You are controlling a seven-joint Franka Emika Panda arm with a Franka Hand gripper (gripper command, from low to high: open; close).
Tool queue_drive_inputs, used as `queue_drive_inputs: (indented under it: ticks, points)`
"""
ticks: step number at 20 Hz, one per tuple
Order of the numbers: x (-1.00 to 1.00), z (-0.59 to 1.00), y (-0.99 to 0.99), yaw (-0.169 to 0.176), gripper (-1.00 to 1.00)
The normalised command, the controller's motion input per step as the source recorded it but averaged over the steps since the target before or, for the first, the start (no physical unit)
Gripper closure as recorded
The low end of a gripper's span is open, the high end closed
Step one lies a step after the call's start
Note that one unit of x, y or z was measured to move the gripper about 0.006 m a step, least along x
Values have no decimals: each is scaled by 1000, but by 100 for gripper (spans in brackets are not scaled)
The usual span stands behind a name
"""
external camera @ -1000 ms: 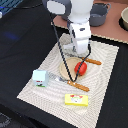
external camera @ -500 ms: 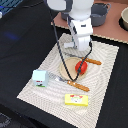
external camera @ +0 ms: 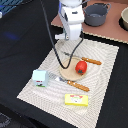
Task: Interact with the objects in diverse but meaningful ways.
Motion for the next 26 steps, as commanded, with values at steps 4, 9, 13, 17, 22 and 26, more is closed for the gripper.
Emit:
queue_drive_inputs:
  ticks: [4,9,13,17,22,26]
  points:
    - [-1000,-126,-240,0,100]
    - [-1000,-223,-255,0,100]
    - [-940,-348,-226,1,100]
    - [-396,-334,-32,-14,100]
    - [-41,-330,39,-19,100]
    - [-29,-216,74,-16,100]
